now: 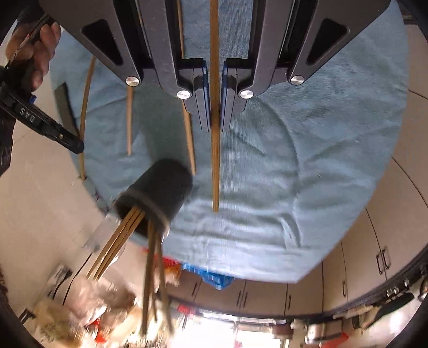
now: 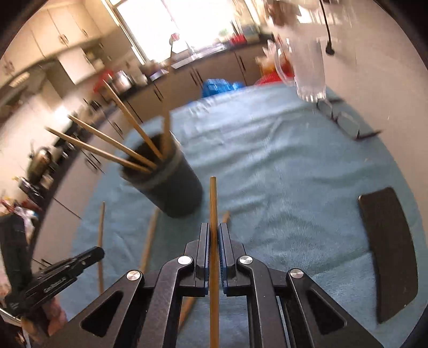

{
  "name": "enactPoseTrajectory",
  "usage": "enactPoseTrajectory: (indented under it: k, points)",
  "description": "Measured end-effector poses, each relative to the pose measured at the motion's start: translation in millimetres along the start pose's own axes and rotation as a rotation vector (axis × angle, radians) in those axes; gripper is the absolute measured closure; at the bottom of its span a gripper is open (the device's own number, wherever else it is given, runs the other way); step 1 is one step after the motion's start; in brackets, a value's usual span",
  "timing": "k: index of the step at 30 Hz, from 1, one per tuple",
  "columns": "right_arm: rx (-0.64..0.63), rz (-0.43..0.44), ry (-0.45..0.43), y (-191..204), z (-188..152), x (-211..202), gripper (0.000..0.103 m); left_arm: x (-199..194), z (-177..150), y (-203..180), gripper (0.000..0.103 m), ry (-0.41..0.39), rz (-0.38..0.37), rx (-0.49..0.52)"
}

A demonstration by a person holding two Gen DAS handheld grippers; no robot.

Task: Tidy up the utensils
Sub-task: 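Close the left tool on a chopstick while the right tool grasps another, then lift both held chopsticks upright and carry them over the black holder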

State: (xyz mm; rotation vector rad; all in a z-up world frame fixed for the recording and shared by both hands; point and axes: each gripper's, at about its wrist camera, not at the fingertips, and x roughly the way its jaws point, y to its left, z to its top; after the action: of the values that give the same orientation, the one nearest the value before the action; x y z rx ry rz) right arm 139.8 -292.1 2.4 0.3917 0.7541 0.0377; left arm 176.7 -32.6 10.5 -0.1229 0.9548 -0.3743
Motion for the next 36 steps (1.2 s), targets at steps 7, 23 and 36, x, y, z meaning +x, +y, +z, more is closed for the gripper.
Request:
enactPoseTrajectory:
  k: [7,23,36]
  points:
    - [-0.050,0.072,-0.168,19.6,-8.0,-51.0,0.096,-47.1,2.0,-9.0,0.096,-0.111,0.001,0.011]
    - [-0.061,0.117,-0.295,29.2,-25.4,-98.5,0.096,-77.7,-4.9,-20.8,0.096,-0.176,0.004,0.043]
    - [-0.054,0.134,-0.329,26.5,-23.8,-108.8,0.096,-86.4,-5.3,-21.3,0.096,-0.194,0.001,0.034]
